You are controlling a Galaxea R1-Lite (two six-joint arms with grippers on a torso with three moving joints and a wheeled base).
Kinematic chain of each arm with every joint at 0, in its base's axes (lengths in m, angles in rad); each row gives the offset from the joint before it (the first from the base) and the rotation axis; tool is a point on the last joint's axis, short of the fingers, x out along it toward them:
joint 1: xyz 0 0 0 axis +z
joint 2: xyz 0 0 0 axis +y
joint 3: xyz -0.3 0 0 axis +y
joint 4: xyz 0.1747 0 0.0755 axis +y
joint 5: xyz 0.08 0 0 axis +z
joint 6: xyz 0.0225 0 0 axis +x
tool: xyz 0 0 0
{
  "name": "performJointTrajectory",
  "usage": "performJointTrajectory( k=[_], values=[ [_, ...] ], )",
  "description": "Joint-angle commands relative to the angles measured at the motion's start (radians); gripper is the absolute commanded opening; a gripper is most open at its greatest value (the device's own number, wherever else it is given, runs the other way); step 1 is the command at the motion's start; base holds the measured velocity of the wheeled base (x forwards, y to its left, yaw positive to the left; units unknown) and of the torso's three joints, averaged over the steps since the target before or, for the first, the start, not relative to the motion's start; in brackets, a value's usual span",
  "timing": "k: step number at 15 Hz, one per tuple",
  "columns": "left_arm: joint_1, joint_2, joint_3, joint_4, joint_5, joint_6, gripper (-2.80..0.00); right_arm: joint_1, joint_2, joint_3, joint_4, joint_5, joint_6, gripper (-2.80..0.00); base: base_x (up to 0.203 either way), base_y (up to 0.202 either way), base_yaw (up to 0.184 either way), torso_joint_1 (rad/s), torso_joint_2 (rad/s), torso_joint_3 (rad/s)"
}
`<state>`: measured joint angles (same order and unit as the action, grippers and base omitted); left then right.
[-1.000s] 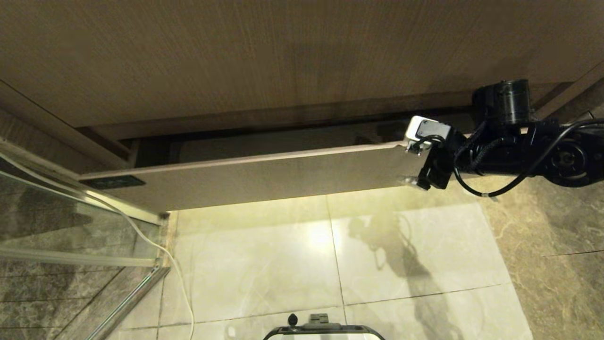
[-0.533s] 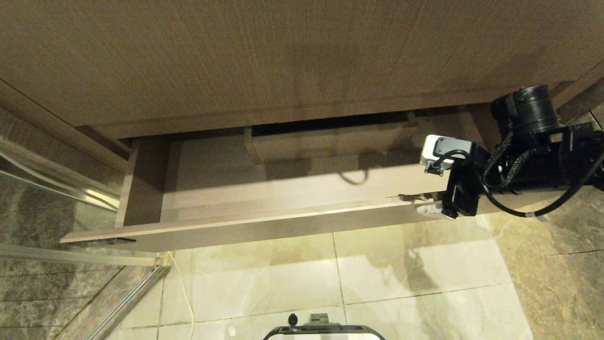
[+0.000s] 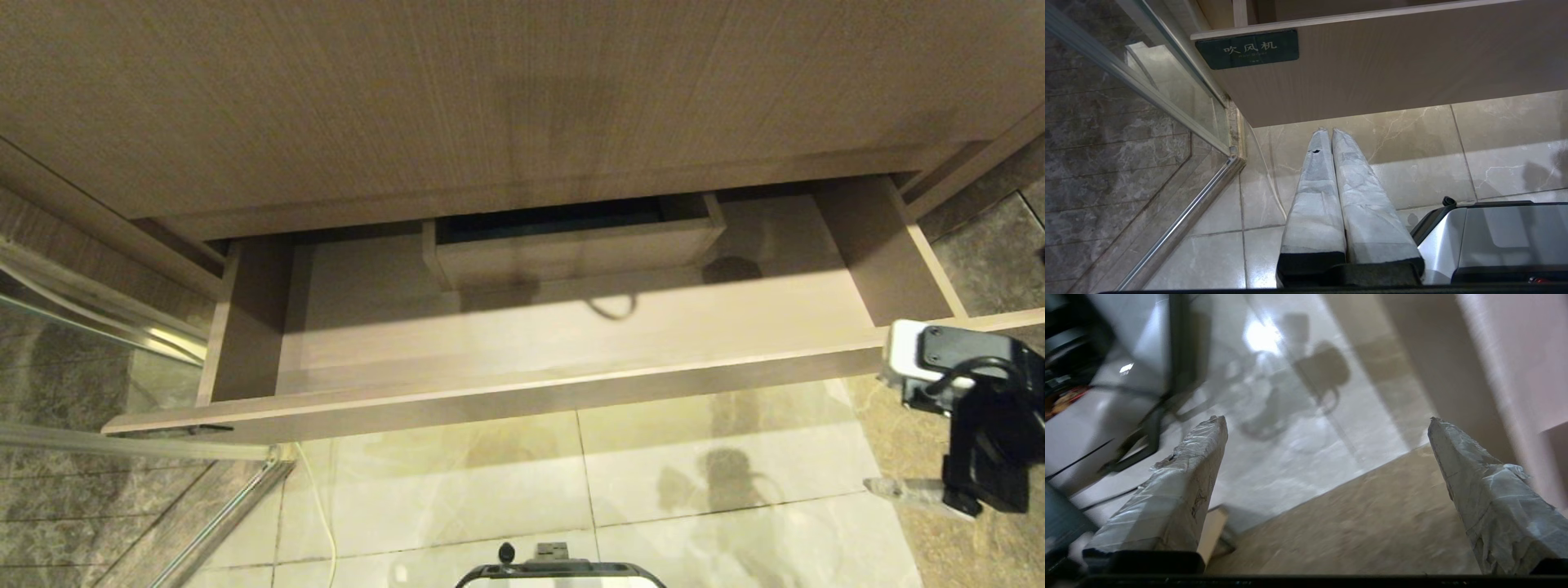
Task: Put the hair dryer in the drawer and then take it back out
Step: Pull open the drawer
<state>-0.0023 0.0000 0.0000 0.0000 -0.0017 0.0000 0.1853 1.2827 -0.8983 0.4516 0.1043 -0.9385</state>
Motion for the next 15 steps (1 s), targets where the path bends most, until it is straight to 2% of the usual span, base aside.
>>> performJointTrajectory(
  k=[1, 4, 5, 7, 8, 9, 14, 15],
  values=[
    [0.001, 0.000, 0.001, 0.000, 0.000, 0.000, -2.80, -0.053, -0.195, 0.084, 0.014, 0.003, -0.003, 0.00, 0.000, 0.000, 0.000, 0.000, 0.00, 0.000],
    [-0.001, 0.000, 0.000, 0.000, 0.000, 0.000, -2.80, -0.163, -0.305, 0.133, 0.011, 0.018, 0.018, 0.00, 0.000, 0.000, 0.000, 0.000, 0.00, 0.000],
    [0.001, 0.000, 0.001, 0.000, 0.000, 0.000, -2.80, -0.190, -0.337, 0.138, 0.001, 0.030, 0.064, 0.00, 0.000, 0.000, 0.000, 0.000, 0.00, 0.000],
    [-0.001, 0.000, 0.001, 0.000, 0.000, 0.000, -2.80, -0.218, -0.390, 0.160, -0.056, 0.045, 0.239, 0.00, 0.000, 0.000, 0.000, 0.000, 0.00, 0.000],
    [0.001, 0.000, 0.002, 0.000, 0.000, 0.000, -2.80, -0.221, -0.411, 0.165, -0.092, 0.040, 0.298, 0.00, 0.000, 0.000, 0.000, 0.000, 0.00, 0.000],
    [0.000, 0.000, 0.001, 0.000, 0.000, 0.000, -2.80, -0.222, -0.424, 0.166, -0.110, 0.020, 0.308, -2.80, 0.000, 0.000, 0.000, 0.000, 0.00, 0.000],
    [0.000, 0.000, 0.001, 0.000, 0.000, 0.000, -2.80, -0.231, -0.441, 0.162, -0.177, 0.011, 0.322, -2.80, 0.000, 0.000, 0.000, 0.000, 0.00, 0.000],
    [0.001, 0.000, 0.000, 0.000, 0.000, 0.000, -2.80, -0.237, -0.441, 0.162, -0.187, 0.011, 0.346, -2.80, 0.000, 0.000, 0.000, 0.000, 0.00, 0.000]
  ],
)
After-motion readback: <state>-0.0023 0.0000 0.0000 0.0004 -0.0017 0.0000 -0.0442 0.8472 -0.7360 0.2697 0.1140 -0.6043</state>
